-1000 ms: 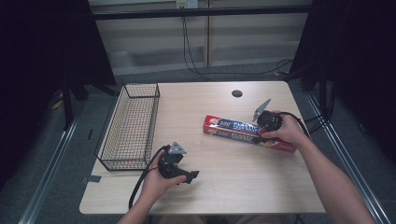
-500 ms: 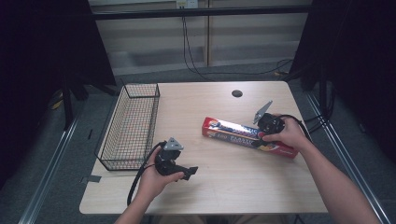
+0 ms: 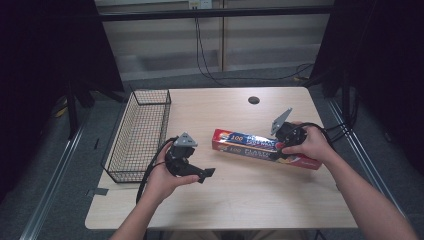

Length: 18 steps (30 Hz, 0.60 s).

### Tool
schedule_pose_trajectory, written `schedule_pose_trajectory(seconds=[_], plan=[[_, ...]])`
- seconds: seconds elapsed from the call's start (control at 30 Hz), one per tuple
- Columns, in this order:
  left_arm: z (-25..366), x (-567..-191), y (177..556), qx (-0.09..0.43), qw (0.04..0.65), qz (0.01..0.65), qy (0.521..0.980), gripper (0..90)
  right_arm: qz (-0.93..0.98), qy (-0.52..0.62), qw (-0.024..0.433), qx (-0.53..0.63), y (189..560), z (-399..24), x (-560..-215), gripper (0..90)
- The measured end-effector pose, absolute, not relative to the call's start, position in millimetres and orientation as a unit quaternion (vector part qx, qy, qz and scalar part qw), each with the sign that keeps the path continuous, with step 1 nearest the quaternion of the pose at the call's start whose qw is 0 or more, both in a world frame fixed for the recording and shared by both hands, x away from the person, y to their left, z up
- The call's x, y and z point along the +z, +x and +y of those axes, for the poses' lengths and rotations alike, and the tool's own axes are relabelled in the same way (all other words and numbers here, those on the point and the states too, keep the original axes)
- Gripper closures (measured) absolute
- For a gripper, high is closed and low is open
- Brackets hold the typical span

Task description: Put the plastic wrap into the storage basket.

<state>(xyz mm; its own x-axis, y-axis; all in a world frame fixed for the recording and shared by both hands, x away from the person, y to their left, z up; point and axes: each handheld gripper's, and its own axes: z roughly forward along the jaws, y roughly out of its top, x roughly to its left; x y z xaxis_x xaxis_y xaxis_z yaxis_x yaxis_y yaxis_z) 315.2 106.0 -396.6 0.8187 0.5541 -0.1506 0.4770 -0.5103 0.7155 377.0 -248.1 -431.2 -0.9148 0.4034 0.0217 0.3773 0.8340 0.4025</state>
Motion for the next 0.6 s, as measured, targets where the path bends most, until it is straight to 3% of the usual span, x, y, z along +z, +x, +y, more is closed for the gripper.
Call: schedule_pose_trajectory(seconds=[0.6], plan=[[59, -353, 341, 0.066, 0.357, 0.161, 0.918, 4.4, 0.958, 0.164, 0.028, 0.233, 359, -231, -415, 43.3]])
